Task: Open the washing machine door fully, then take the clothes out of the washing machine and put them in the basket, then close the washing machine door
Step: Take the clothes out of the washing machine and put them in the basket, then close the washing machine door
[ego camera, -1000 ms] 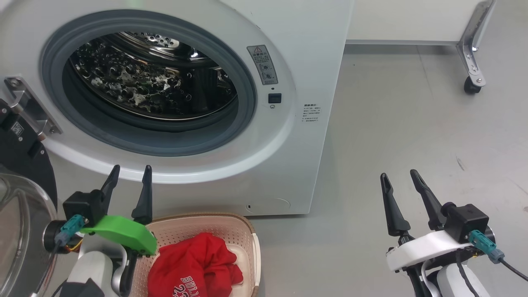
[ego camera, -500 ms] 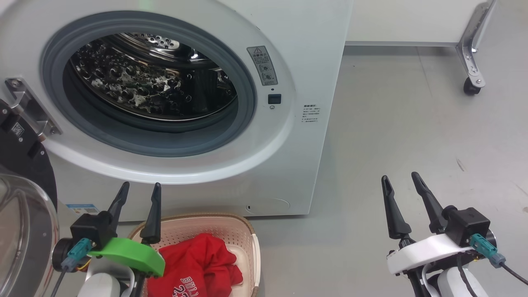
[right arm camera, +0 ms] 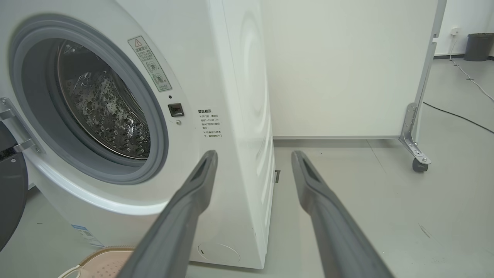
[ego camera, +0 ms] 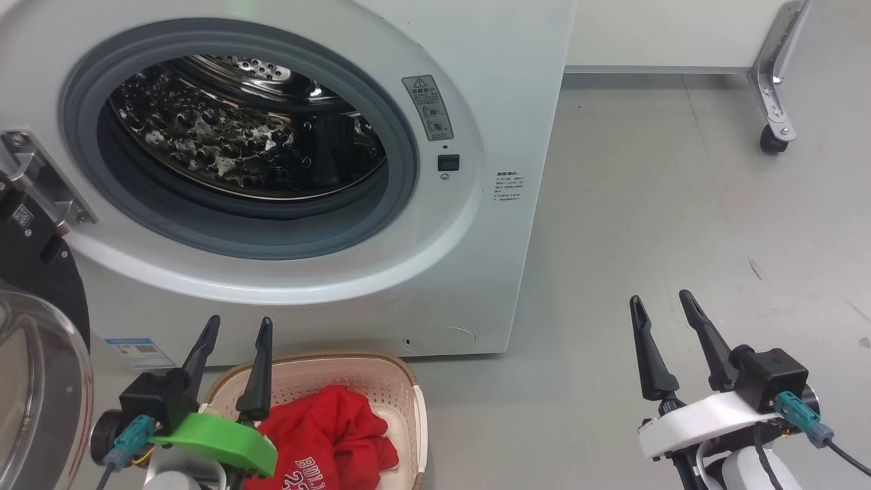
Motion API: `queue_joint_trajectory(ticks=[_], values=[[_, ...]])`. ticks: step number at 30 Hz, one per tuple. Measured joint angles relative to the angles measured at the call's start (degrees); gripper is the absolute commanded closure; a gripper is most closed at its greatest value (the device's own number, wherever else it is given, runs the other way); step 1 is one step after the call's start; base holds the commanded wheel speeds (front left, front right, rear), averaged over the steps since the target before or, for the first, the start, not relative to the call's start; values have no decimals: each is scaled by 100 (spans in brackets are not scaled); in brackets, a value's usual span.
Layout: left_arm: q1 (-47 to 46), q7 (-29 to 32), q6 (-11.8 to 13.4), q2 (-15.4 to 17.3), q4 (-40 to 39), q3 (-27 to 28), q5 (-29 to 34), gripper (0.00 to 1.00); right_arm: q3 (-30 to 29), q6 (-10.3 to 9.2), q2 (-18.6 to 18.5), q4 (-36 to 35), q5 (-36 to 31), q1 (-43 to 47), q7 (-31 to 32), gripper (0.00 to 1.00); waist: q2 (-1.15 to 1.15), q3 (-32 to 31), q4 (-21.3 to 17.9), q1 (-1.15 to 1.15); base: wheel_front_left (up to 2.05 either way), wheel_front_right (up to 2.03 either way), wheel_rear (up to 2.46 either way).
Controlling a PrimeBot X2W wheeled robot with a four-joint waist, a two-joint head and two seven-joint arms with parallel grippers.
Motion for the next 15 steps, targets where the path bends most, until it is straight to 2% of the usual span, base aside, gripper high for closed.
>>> queue_joint_trajectory(ticks=[15], values=[[241,0,-4,-3,-213,-69,0,0,32,16,2,0,0,2,0,0,0,-51,-29,0,0,0,0]])
